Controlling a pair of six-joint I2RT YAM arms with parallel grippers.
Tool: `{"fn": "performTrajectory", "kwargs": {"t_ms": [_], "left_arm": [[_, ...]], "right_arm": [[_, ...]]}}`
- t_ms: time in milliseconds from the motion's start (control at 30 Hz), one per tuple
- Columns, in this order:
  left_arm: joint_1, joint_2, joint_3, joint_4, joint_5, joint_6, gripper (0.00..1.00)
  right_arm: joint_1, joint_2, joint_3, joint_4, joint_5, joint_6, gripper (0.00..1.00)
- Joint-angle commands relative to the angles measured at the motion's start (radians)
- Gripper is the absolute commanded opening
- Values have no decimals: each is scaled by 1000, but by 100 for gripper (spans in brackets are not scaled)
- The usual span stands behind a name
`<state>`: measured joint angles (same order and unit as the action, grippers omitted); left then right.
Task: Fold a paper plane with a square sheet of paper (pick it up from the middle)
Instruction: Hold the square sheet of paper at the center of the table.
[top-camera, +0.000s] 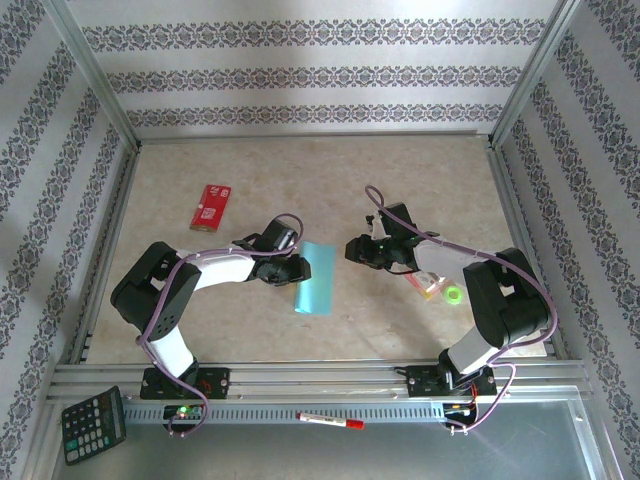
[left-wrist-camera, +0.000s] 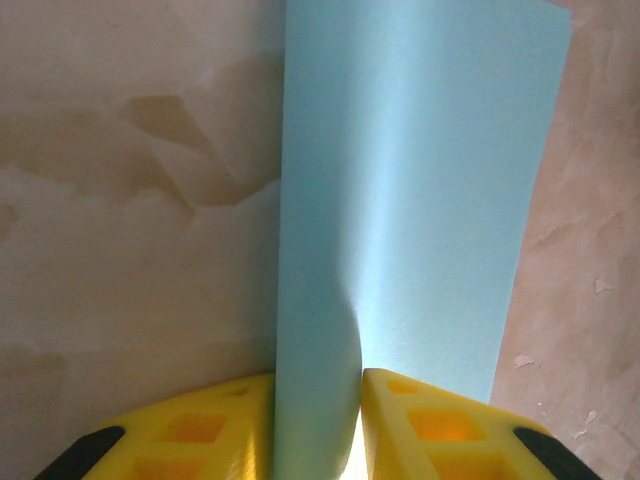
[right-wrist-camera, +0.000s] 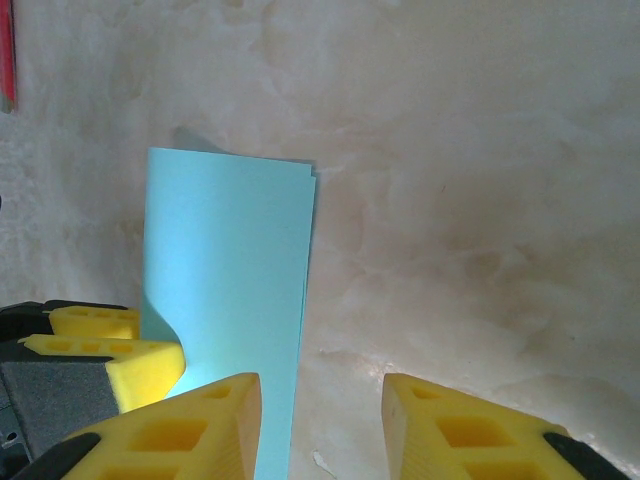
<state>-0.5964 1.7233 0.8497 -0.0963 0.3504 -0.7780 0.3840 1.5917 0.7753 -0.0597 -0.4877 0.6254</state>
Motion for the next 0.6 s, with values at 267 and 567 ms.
{"fn": "performTrajectory", "kwargs": {"t_ms": [267, 567], "left_arm": [[-19, 90, -46, -46, -53, -4, 29], [-19, 91, -39, -60, -54, 7, 29]], "right_arm": [[15, 1, -6, 1, -12, 3, 35], [16, 1, -5, 1, -14, 4, 35]]}}
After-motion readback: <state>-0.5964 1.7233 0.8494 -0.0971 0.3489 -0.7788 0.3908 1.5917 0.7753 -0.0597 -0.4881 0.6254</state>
